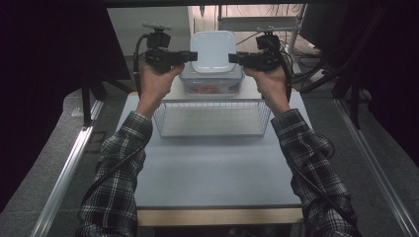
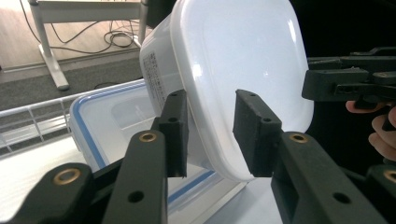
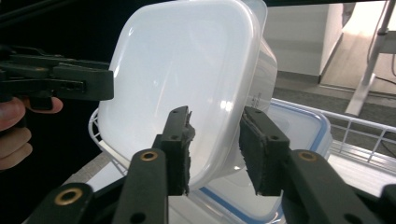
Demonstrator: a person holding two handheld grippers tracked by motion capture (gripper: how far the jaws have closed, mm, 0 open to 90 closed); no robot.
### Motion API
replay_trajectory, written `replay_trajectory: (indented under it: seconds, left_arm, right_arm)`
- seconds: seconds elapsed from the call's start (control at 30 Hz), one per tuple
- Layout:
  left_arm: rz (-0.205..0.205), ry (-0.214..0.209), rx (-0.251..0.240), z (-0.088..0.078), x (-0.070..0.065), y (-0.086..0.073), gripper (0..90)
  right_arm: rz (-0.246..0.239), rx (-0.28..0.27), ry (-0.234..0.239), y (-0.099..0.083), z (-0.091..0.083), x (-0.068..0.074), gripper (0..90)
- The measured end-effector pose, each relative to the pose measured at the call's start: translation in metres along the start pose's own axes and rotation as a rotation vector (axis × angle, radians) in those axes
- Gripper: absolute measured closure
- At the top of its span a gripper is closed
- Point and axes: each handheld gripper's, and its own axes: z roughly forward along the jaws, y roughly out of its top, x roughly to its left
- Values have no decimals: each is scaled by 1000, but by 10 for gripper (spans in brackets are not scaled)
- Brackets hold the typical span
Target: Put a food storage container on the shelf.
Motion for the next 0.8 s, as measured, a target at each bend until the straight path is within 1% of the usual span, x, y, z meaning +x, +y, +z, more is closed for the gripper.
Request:
replay_trajectory:
  seconds: [0.03, 0.1, 0.17, 0.2, 0.33, 0.47, 0.53, 0.63, 0.67, 0.73, 0.8]
  left_arm:
    - [-2, 3, 0, 1, 1, 1, 642]
    - [10, 30, 4, 4, 1, 3, 608]
    - [19, 49, 3, 6, 1, 5, 579]
    - [24, 54, -2, 7, 2, 5, 574]
    - [23, 81, -10, 10, 5, 8, 531]
    - [31, 97, -22, 13, 6, 9, 521]
    - [36, 101, -27, 15, 7, 11, 508]
    - [60, 108, -22, 17, 7, 12, 465]
    - [67, 105, -32, 17, 6, 12, 449]
    - [73, 91, -32, 16, 5, 12, 423]
    - [93, 86, -34, 14, 3, 12, 397]
  right_arm:
    - [-2, 3, -6, 1, 1, 0, 616]
    - [1, 5, -25, 3, 3, 1, 593]
    - [-1, 2, -38, 4, 5, 0, 590]
    - [0, 0, -40, 4, 6, 0, 590]
    - [5, -11, -51, 6, 9, -1, 578]
    - [-12, -21, -75, 8, 11, 0, 574]
    - [-4, -27, -77, 8, 12, -1, 567]
    - [1, -31, -85, 9, 14, -2, 543]
    - [3, -32, -80, 10, 14, -3, 531]
    - [0, -39, -75, 11, 12, -2, 508]
    - [-9, -44, -69, 11, 10, -1, 485]
